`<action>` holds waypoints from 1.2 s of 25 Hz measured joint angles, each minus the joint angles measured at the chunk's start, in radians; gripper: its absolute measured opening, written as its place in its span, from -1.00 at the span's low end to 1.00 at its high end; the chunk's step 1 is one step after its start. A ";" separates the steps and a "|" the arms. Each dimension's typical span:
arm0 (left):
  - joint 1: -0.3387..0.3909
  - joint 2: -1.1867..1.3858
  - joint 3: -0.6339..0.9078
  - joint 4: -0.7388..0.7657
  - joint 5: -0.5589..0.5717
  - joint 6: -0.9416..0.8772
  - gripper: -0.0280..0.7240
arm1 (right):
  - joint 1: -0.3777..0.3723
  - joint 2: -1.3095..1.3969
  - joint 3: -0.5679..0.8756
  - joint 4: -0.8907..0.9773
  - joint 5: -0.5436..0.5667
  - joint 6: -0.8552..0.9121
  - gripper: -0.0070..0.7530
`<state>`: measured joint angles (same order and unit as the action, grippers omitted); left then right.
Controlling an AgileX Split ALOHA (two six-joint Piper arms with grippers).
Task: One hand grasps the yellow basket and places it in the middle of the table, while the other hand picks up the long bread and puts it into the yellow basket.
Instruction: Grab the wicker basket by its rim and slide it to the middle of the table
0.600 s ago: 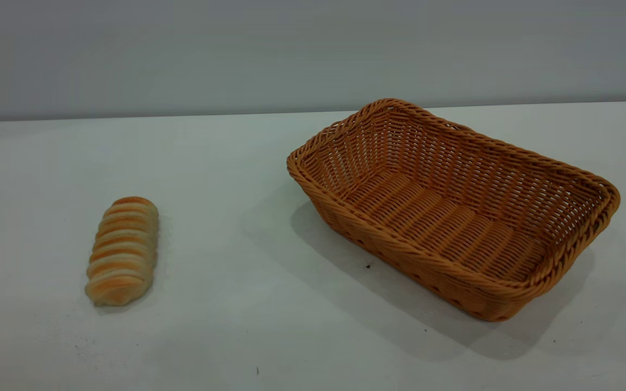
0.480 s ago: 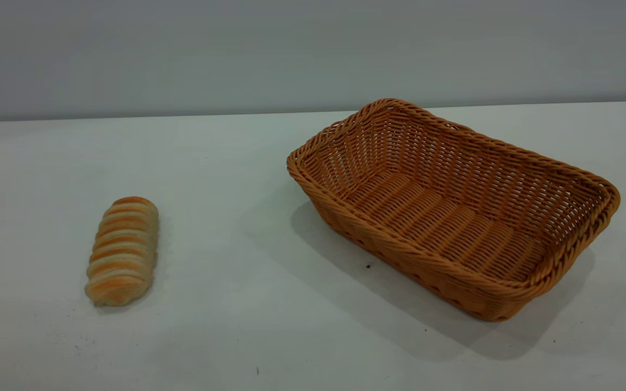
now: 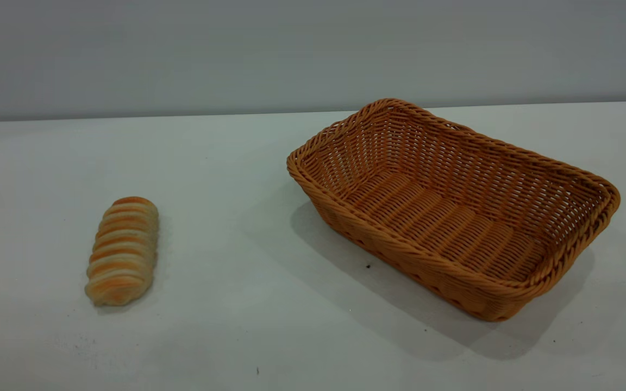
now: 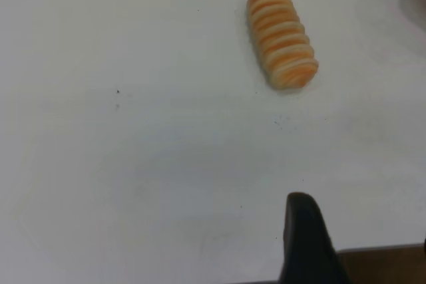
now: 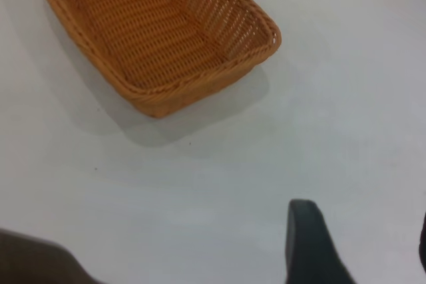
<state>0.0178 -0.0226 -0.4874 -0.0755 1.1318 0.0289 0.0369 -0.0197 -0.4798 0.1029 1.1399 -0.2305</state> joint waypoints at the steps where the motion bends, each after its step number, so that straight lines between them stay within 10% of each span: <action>1: 0.000 0.000 0.000 0.000 0.000 0.000 0.32 | 0.000 0.000 0.000 0.000 0.000 0.000 0.16; 30: 0.000 0.014 -0.020 -0.019 -0.099 0.008 0.32 | 0.000 0.052 -0.009 0.048 -0.009 0.029 0.15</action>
<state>0.0178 -0.0086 -0.5073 -0.0949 1.0330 0.0367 0.0369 0.0320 -0.4884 0.1505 1.1309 -0.2018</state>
